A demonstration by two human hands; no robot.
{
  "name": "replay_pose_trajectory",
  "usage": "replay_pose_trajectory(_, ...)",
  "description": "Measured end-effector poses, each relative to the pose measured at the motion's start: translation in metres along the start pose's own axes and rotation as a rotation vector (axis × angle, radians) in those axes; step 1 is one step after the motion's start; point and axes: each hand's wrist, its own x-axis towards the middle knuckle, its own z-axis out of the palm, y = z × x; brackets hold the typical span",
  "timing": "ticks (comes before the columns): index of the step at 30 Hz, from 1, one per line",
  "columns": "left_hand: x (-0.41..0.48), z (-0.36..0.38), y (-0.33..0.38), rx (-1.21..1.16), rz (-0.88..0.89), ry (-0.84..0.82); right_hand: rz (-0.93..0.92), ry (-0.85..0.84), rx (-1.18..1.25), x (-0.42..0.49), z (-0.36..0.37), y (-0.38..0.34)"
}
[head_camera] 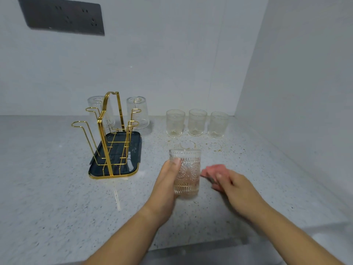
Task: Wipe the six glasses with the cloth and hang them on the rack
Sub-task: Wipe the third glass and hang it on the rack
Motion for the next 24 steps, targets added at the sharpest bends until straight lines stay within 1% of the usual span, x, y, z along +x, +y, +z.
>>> replay_pose_trajectory(1,0.000,0.000,0.000,0.002,0.002,0.004,0.047,0.065,0.205,0.001,0.001,-0.009)
replay_pose_trajectory(2,0.000,0.000,0.000,0.005,0.004,0.007,0.083,0.126,0.359,0.001,0.002,-0.020)
replay_pose_trajectory(3,0.001,0.000,0.000,0.003,0.006,0.012,0.109,0.165,0.465,0.001,0.004,-0.030)
replay_pose_trajectory(4,0.001,0.000,0.000,-0.001,0.011,0.015,0.119,0.173,0.562,0.003,0.007,-0.039)
replay_pose_trajectory(6,0.000,0.000,-0.003,-0.018,0.028,0.013,0.098,0.127,0.783,0.005,0.019,-0.052)
replay_pose_trajectory(8,0.000,0.001,-0.003,-0.022,0.055,0.027,0.047,0.080,0.901,0.009,0.033,-0.064)
replay_pose_trajectory(10,-0.002,0.002,-0.003,-0.029,0.077,0.043,0.002,0.063,0.929,0.010,0.044,-0.071)
replay_pose_trajectory(11,-0.002,0.001,-0.003,-0.033,0.086,0.044,0.008,0.063,0.941,0.011,0.049,-0.073)
replay_pose_trajectory(15,-0.002,0.001,-0.003,-0.026,0.108,-0.003,0.056,0.186,0.910,0.010,0.055,-0.079)
replay_pose_trajectory(16,-0.002,0.001,-0.003,-0.025,0.112,-0.013,0.059,0.190,0.897,0.010,0.057,-0.077)
replay_pose_trajectory(18,-0.001,0.000,-0.003,-0.040,0.110,-0.019,0.018,0.168,0.827,0.004,0.061,-0.073)
replay_pose_trajectory(21,-0.001,-0.002,-0.001,-0.093,0.107,-0.006,-0.051,0.147,0.638,-0.013,0.071,-0.062)
replay_pose_trajectory(24,-0.003,-0.002,0.001,-0.086,0.095,0.010,-0.103,0.141,0.554,-0.026,0.073,-0.050)
